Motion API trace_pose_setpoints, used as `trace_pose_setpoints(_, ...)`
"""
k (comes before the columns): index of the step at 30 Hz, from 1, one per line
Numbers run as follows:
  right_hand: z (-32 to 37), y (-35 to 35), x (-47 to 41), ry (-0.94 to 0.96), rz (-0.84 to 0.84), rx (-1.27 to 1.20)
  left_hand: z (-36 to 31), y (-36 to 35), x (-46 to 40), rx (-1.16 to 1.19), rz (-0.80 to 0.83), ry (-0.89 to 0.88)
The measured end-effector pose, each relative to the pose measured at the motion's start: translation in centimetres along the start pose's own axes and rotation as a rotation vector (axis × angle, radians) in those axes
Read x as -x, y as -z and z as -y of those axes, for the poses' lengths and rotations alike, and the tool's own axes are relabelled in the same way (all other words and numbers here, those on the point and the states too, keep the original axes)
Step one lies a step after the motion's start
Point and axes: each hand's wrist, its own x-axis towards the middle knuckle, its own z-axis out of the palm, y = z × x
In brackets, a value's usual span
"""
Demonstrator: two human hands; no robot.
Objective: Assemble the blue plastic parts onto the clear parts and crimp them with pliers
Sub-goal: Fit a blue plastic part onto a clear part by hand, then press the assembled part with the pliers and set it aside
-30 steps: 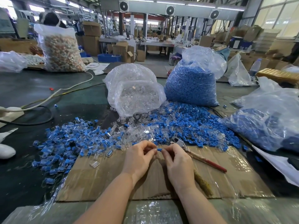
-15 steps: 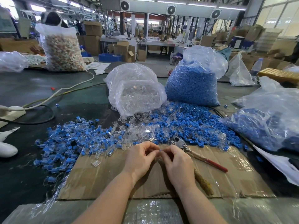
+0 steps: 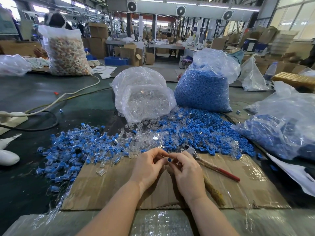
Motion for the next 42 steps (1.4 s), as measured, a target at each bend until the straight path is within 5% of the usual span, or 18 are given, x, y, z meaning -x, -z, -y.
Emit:
trace_pose_setpoints(16, 0.1, 0.1, 0.1, -0.001, 0.014, 0.0, 0.1, 0.0, 0.0, -0.002, 0.0, -0.003)
trace_pose_setpoints(25, 0.0, 1.3, 0.0, -0.026, -0.092, 0.267, 0.1, -0.1, 0.0, 0.03, 0.005, 0.039)
trace_pose_setpoints(30, -1.6, 3.5, -0.3, -0.458, 0.237, 0.697, 0.2, -0.1, -0.1, 0.006, -0.012, 0.044)
trace_pose_setpoints(33, -2.8, 4.7, 0.0, -0.595, 0.419, 0.732, 0.0, -0.1, -0.1, 0.033, -0.014, 0.057)
trace_pose_setpoints(42, -2.8, 5.6, 0.4, -0.235, 0.331, 0.921, -0.4, 0.2, -0.3, 0.13, -0.061, 0.119)
